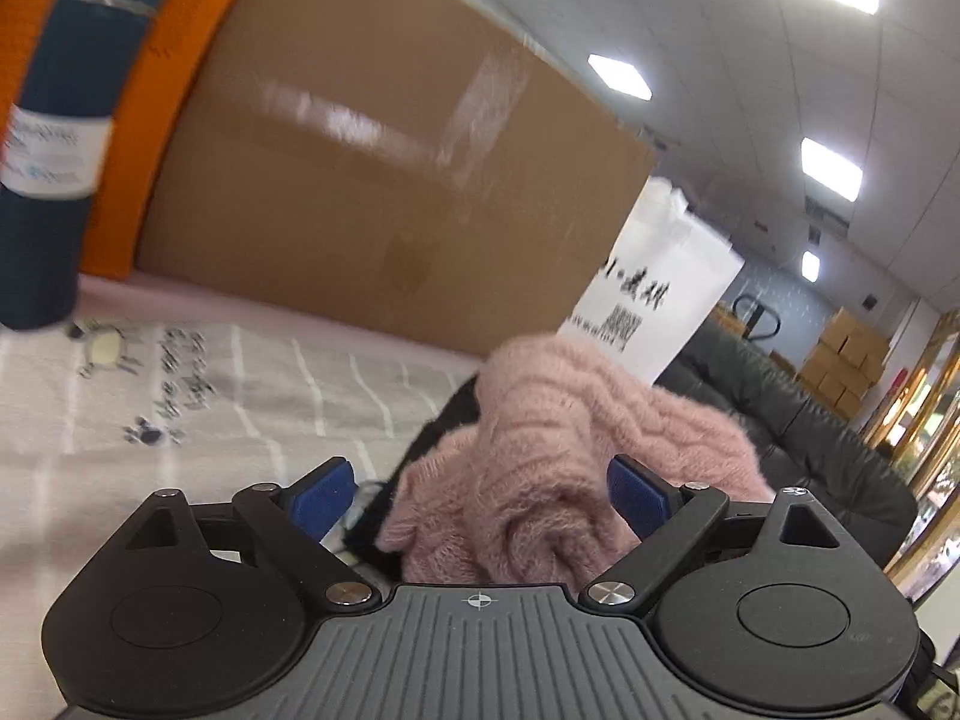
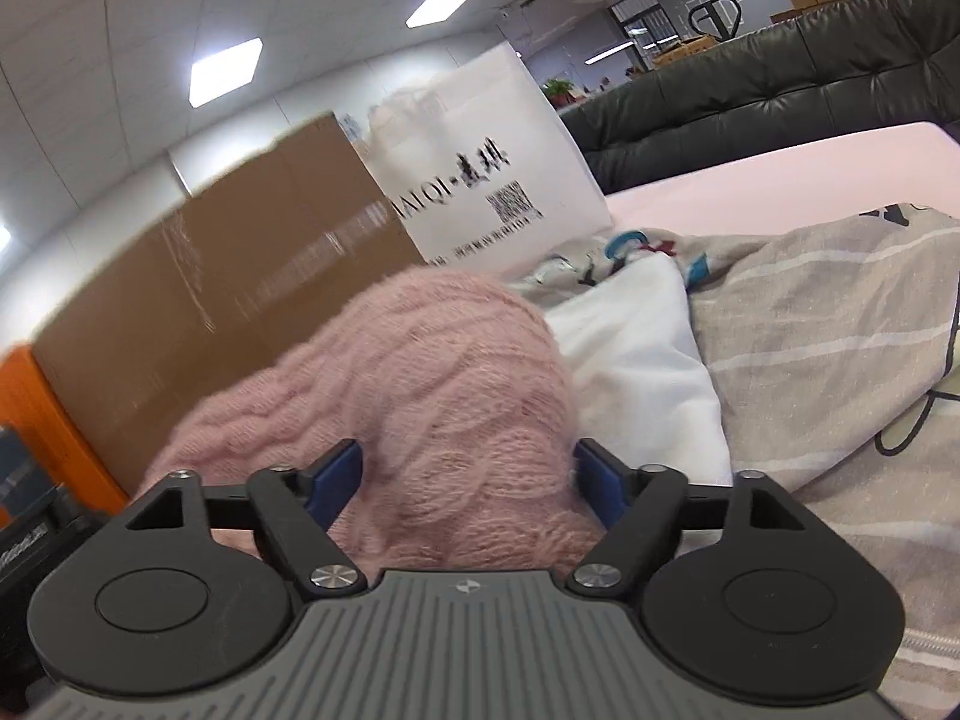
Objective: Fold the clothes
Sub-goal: 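Lower the folded sweater onto the white shirt pile and open both grippers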
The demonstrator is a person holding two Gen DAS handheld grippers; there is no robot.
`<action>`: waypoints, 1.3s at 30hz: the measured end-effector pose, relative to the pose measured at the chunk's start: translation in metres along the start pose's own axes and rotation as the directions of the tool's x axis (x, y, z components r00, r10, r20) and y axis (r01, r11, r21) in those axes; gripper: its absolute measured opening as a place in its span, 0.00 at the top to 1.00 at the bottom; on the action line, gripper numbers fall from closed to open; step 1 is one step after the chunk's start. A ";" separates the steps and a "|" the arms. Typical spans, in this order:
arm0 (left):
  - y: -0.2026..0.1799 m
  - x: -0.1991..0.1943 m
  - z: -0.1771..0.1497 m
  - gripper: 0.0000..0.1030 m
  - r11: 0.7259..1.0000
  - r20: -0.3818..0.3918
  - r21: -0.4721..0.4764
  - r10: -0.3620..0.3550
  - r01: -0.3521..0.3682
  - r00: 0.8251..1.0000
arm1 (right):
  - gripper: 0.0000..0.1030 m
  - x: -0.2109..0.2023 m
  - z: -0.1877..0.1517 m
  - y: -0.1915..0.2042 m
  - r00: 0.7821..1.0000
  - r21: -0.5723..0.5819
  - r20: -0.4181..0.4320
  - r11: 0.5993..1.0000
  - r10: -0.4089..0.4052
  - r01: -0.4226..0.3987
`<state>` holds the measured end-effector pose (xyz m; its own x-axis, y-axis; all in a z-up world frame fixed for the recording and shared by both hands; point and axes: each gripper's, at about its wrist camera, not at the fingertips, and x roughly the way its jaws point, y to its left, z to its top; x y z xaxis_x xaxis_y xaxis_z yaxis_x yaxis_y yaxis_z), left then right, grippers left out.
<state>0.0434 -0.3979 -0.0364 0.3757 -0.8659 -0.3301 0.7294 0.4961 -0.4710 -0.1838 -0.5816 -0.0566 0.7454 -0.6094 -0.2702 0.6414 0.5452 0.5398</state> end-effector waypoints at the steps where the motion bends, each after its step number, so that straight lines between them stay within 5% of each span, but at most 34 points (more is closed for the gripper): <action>1: 0.002 -0.013 0.002 0.08 1.000 0.022 0.008 -0.003 0.003 1.000 | 0.16 -0.008 0.001 0.000 0.999 0.010 0.032 0.999 0.038 -0.039; 6: 0.004 -0.081 0.015 0.01 0.989 0.140 0.134 0.042 -0.061 0.989 | 0.10 -0.053 -0.003 0.019 0.982 -0.053 0.135 0.991 0.129 -0.123; 11: -0.003 -0.140 0.021 0.00 0.960 0.245 0.253 0.058 -0.122 0.968 | 0.09 -0.104 -0.016 0.065 0.976 -0.072 0.076 0.977 0.206 -0.201; 20: 0.012 -0.214 0.019 0.00 0.938 0.307 0.324 0.023 -0.127 0.951 | 0.03 -0.184 -0.045 0.150 0.983 -0.176 0.004 0.968 0.182 -0.178; 30: 0.045 -0.236 -0.001 0.00 0.922 0.352 0.345 0.046 -0.175 0.935 | 0.00 -0.193 -0.100 0.194 0.993 -0.342 0.118 0.939 0.027 0.015; 34: 0.056 -0.225 -0.009 0.00 0.928 0.355 0.319 0.074 -0.195 0.932 | 0.00 -0.178 -0.120 0.199 0.970 -0.393 0.222 0.902 -0.094 0.177; 37: 0.066 -0.217 -0.012 0.00 0.938 0.316 0.290 0.092 -0.189 0.944 | 0.00 -0.164 -0.129 0.197 0.957 -0.419 0.258 0.878 -0.131 0.233; 39: 0.069 -0.216 -0.015 0.00 0.934 0.329 0.287 0.113 -0.214 0.937 | 0.00 -0.157 -0.134 0.194 0.949 -0.411 0.278 0.874 -0.150 0.258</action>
<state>0.0037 -0.1757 -0.0096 0.6230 -0.7767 -0.0934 0.7650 0.6298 -0.1344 -0.1521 -0.3028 -0.0159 0.5608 -0.8198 -0.1156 0.8279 0.5558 0.0745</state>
